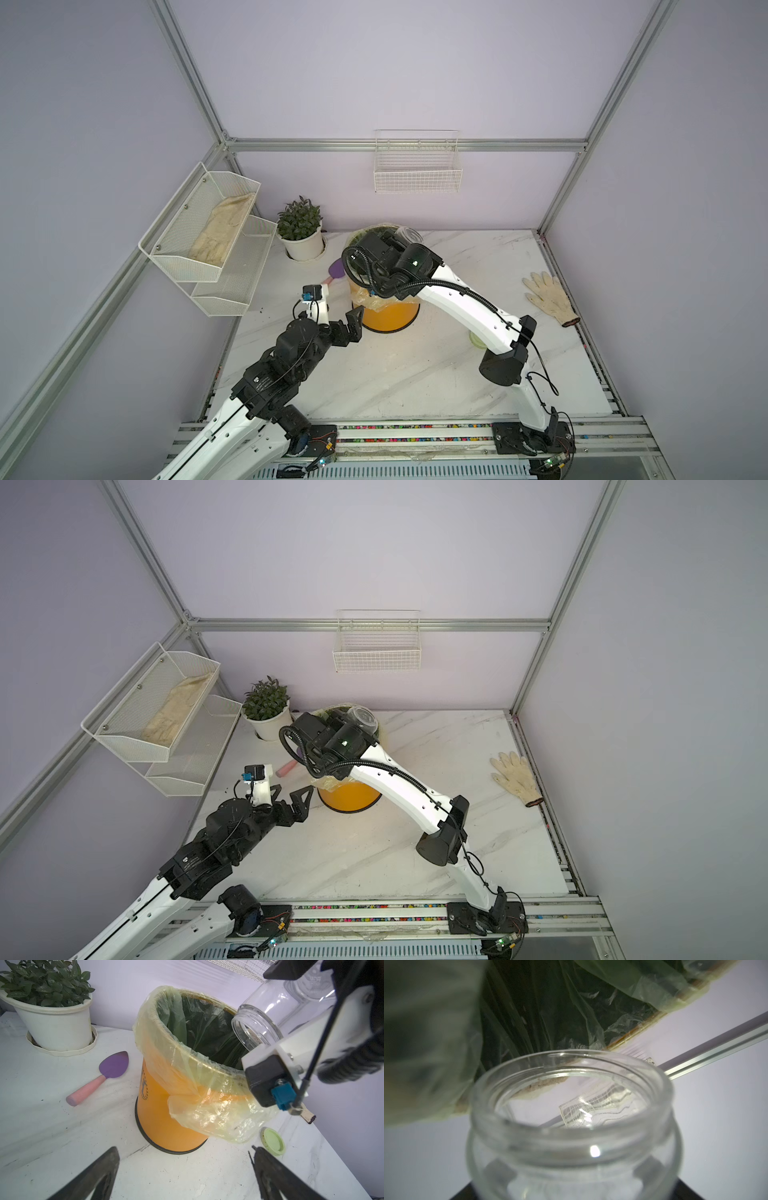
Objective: Empty expired oatmeal from jars
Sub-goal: Pour the expired oatmeal into the trash bin.
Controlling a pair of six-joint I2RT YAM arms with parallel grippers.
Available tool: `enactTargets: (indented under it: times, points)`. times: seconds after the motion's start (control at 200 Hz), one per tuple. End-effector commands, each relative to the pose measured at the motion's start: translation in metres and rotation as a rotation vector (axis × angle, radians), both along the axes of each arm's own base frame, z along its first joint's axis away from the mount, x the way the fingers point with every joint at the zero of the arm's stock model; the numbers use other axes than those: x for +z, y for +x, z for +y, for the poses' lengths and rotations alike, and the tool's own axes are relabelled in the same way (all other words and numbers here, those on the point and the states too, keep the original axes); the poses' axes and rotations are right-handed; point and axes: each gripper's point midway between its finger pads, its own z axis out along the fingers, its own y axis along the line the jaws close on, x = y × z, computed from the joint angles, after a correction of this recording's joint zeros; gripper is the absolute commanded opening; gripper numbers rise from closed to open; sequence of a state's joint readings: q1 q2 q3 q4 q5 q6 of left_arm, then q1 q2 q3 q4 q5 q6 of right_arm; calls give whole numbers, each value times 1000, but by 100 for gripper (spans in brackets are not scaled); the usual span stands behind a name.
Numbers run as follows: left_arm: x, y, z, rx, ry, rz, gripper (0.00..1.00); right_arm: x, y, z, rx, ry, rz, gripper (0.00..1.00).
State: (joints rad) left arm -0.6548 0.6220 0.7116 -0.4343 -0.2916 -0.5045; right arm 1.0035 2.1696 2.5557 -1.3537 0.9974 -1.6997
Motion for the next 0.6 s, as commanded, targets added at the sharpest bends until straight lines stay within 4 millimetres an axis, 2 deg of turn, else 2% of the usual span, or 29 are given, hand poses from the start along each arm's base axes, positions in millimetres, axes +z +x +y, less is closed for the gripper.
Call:
enactTargets:
  times: [0.0, 0.09, 0.21, 0.405, 0.595]
  points:
    - [31, 4, -4, -6, -40, -61, 100, -8, -6, -34, -78, 3, 47, 3]
    - [33, 4, -5, -8, -43, -61, 100, -7, -12, -25, -49, 76, 88, 3]
    - [37, 3, -4, -4, -50, -71, 100, 3, -2, -24, -65, 165, 67, 3]
    - [38, 3, -4, -3, -40, -71, 100, 33, 16, -13, -57, 396, -21, 2]
    - [44, 6, -6, -6, -34, -73, 100, 55, 18, -6, -36, 562, -54, 3]
